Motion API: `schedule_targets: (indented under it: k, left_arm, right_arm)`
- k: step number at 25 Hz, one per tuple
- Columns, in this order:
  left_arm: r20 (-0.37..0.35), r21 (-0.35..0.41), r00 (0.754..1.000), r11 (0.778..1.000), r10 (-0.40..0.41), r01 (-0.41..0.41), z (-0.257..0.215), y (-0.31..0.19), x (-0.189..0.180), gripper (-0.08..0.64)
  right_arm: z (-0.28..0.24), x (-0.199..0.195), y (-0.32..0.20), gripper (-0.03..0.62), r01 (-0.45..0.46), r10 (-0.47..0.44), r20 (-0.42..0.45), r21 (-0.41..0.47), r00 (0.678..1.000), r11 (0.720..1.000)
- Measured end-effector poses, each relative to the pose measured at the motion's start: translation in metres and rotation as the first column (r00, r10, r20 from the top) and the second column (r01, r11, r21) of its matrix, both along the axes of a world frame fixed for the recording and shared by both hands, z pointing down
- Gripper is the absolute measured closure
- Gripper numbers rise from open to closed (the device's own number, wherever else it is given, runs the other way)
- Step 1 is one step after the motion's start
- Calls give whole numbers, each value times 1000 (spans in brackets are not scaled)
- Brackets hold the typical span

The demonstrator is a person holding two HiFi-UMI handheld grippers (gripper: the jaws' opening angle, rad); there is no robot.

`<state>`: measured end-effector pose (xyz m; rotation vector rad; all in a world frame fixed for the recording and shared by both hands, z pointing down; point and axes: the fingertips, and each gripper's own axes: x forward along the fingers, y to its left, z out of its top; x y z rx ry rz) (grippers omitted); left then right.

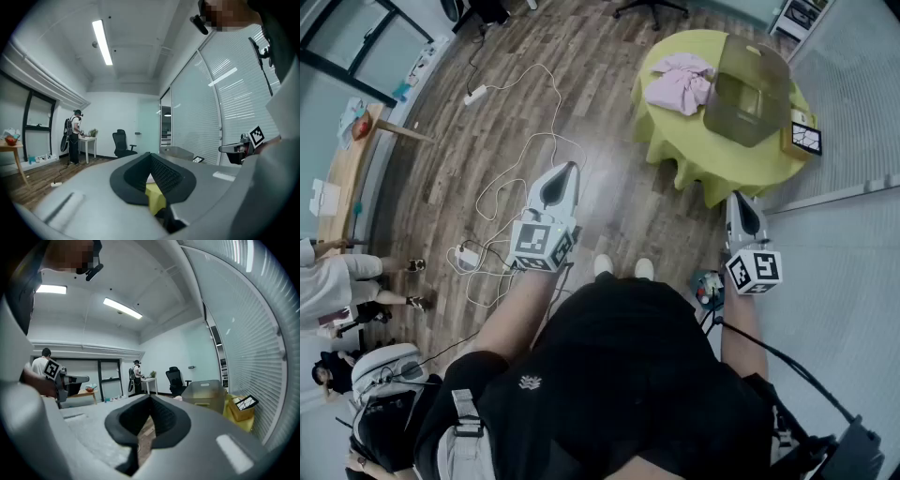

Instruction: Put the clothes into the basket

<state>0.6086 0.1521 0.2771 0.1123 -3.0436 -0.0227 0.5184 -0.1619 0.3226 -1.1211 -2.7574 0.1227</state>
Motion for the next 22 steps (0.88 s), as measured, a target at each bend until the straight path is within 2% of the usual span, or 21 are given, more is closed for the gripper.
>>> schedule_targets:
  k: [11,14,18,22]
  left_arm:
    - [-9,12,1000,1000,-2,2,7,5,1,555]
    - [-8,9,1000,1000,-9,9,6,1,-5,555]
    - [-1,-8,1000,1000,-28,28,11,-10,-24,555]
    - [-3,-29,999,998,-53,53,19,-2,-32,555]
  right_arm:
    - [4,-4,9,591,12,-12,0,15,1000,1000]
    - [3,-9,12,591,54,-54,-7,3,999,999]
    - [19,-26,20,591,156,-156,-29,10,987,988]
    - [38,-42,28,591,170,-168,-63,12,984,985]
